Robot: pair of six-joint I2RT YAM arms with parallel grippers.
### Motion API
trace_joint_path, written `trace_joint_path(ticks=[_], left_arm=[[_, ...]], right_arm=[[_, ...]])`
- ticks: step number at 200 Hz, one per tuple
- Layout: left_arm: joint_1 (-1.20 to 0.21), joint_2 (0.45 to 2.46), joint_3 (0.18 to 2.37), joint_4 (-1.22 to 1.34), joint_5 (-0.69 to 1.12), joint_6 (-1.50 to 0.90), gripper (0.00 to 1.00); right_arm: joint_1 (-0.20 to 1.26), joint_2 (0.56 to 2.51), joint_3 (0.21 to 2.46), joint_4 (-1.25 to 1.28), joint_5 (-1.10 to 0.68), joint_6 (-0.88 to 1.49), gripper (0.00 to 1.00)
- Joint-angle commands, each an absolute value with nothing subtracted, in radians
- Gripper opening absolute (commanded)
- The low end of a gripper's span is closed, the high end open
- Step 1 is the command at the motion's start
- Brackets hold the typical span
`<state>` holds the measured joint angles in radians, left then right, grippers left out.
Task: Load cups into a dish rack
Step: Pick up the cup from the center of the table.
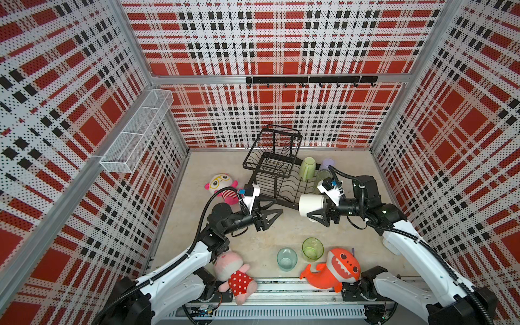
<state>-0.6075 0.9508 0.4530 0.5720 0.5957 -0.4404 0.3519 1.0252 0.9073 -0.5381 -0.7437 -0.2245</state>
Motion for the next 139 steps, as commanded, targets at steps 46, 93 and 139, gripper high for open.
trace_joint_path(ticks=[46,93,139], left_arm=[[-0.601,0.93,0.453,0.58,0.581,-0.417,0.7],[-0.591,0.915,0.454,0.561,0.568,-0.403,0.67],[-0.582,0.873,0.423,0.545,0.525,-0.393,0.85]], right_arm=[[0.355,1.155,1.039,-0.626,-0.421,-0.316,0.73],[0.417,1.299,1.139,-0.703,-0.196,-0.399,0.72],[0.433,1.405,1.211,-0.731,-0.071,-0.42,0.73]])
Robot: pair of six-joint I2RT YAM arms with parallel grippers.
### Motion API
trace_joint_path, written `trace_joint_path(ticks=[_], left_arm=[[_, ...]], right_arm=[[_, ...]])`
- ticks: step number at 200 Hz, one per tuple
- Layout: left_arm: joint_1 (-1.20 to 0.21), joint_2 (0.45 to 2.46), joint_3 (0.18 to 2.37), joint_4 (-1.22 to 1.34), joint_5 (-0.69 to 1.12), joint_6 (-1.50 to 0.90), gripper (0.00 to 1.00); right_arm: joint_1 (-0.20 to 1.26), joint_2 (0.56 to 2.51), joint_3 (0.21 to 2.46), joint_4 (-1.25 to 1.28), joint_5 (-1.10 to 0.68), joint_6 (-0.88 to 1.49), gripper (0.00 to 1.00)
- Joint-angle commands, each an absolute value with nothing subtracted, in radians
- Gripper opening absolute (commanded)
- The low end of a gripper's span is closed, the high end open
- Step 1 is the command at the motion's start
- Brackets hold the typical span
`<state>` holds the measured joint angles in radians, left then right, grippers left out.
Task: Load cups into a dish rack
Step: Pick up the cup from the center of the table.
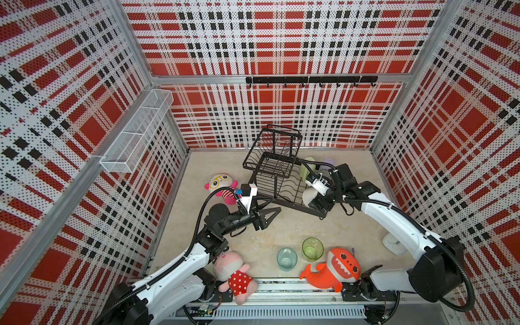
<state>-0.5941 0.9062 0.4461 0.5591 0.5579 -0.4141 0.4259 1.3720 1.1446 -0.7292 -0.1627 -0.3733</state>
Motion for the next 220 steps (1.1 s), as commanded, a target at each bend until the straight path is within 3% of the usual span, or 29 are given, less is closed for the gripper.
trace_joint_path(ticks=[1,10,22,56,107,220], left_arm=[[-0.582,0.871,0.422,0.544,0.524,-0.392,0.85],[-0.576,0.857,0.413,0.537,0.507,-0.387,0.95],[-0.566,0.835,0.399,0.524,0.485,-0.379,0.99],[-0.511,0.768,0.377,0.443,0.383,-0.336,0.98],[-0.427,0.706,0.368,0.233,-0.063,-0.334,0.98],[-0.338,0.752,0.375,0.243,-0.004,-0.365,0.98]], right_arm=[[0.434,1.406,1.214,-0.732,-0.07,-0.42,0.73],[0.436,1.425,1.23,-0.739,-0.06,-0.42,0.73],[0.437,1.447,1.251,-0.744,-0.047,-0.416,0.73],[0.436,1.489,1.271,-0.744,-0.011,-0.417,0.74],[0.436,1.562,1.307,-0.771,-0.034,-0.419,0.74],[0.419,1.627,1.268,-0.759,-0.009,-0.405,0.75]])
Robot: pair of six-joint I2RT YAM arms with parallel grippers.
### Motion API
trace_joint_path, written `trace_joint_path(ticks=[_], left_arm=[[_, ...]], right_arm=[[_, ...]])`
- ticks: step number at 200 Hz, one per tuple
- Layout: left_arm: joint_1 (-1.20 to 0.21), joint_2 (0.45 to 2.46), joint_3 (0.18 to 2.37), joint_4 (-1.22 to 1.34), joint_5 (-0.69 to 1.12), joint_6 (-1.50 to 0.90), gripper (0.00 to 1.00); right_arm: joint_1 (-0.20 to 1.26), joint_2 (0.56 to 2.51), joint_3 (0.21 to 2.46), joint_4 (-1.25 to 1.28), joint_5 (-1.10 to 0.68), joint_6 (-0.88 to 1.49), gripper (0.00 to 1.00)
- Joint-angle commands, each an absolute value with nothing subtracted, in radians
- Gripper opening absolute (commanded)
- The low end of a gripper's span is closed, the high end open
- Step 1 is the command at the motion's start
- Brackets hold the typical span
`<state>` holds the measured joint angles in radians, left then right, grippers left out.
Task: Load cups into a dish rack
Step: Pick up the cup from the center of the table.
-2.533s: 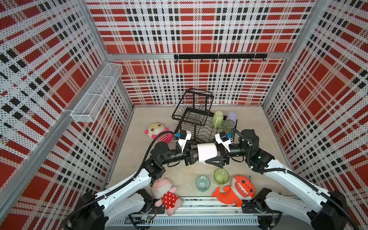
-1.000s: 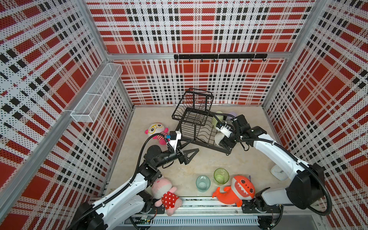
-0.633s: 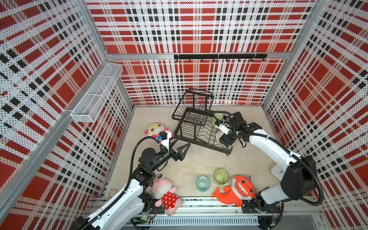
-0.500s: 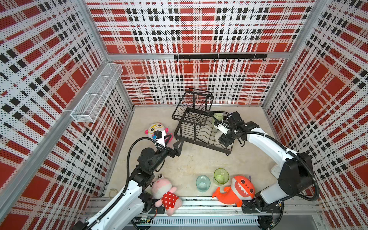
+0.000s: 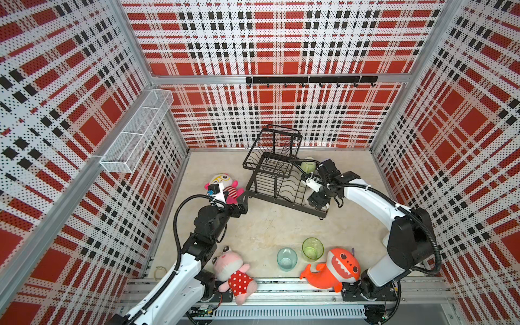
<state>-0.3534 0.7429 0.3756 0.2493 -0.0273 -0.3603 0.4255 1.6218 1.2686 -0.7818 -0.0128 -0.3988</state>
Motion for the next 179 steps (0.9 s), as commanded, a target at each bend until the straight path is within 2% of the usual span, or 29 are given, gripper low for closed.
trace_joint_path(ticks=[1,179], left_arm=[[-0.338,0.752,0.376,0.244,-0.003,-0.365,0.98],[-0.328,0.752,0.364,0.271,0.026,-0.399,0.98]], right_arm=[[0.419,1.628,1.268,-0.759,-0.01,-0.405,0.75],[0.42,1.76,1.382,-0.95,0.067,-0.405,0.79]])
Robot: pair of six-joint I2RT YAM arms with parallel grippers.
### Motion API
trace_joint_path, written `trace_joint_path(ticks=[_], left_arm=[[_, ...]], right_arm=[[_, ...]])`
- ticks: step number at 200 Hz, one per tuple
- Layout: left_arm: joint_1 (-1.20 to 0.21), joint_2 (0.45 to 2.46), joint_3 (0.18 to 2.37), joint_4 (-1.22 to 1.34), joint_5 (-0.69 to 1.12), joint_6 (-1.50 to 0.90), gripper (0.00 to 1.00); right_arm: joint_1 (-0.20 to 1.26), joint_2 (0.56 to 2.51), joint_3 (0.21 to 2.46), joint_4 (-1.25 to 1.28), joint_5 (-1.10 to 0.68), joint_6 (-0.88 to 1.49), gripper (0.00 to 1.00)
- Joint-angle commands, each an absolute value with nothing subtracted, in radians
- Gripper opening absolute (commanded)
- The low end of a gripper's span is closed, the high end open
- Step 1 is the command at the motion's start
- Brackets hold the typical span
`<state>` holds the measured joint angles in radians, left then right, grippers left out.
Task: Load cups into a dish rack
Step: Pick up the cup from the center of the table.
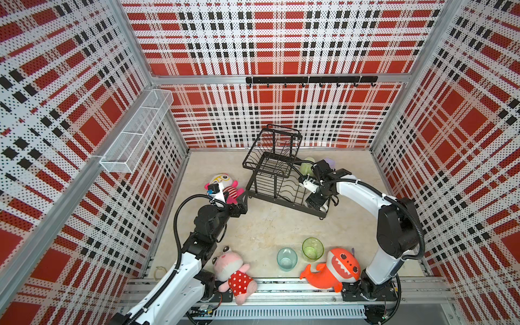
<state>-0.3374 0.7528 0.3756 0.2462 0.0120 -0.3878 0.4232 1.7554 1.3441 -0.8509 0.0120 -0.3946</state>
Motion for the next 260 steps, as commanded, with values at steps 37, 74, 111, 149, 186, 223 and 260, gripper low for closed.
trace_joint_path(ticks=[37,74,111,149,186,223,260], left_arm=[[-0.327,0.75,0.36,0.28,0.037,-0.403,0.98],[-0.327,0.746,0.36,0.276,0.041,-0.403,0.98],[-0.327,0.741,0.359,0.277,0.046,-0.403,0.98],[-0.327,0.738,0.359,0.276,0.048,-0.403,0.98],[-0.327,0.735,0.359,0.272,0.049,-0.403,0.98],[-0.328,0.734,0.359,0.271,0.046,-0.403,0.98],[-0.327,0.732,0.359,0.27,0.046,-0.403,0.98]], right_arm=[[0.419,1.776,1.441,-1.034,0.103,-0.41,0.73],[0.419,1.789,1.468,-1.092,0.143,-0.413,0.7],[0.422,1.801,1.465,-1.099,0.176,-0.411,0.73],[0.425,1.819,1.46,-1.087,0.179,-0.41,0.75],[0.426,1.833,1.461,-1.073,0.165,-0.405,0.79],[0.427,1.839,1.46,-1.059,0.146,-0.401,0.81],[0.427,1.84,1.468,-1.062,0.121,-0.4,0.84]])
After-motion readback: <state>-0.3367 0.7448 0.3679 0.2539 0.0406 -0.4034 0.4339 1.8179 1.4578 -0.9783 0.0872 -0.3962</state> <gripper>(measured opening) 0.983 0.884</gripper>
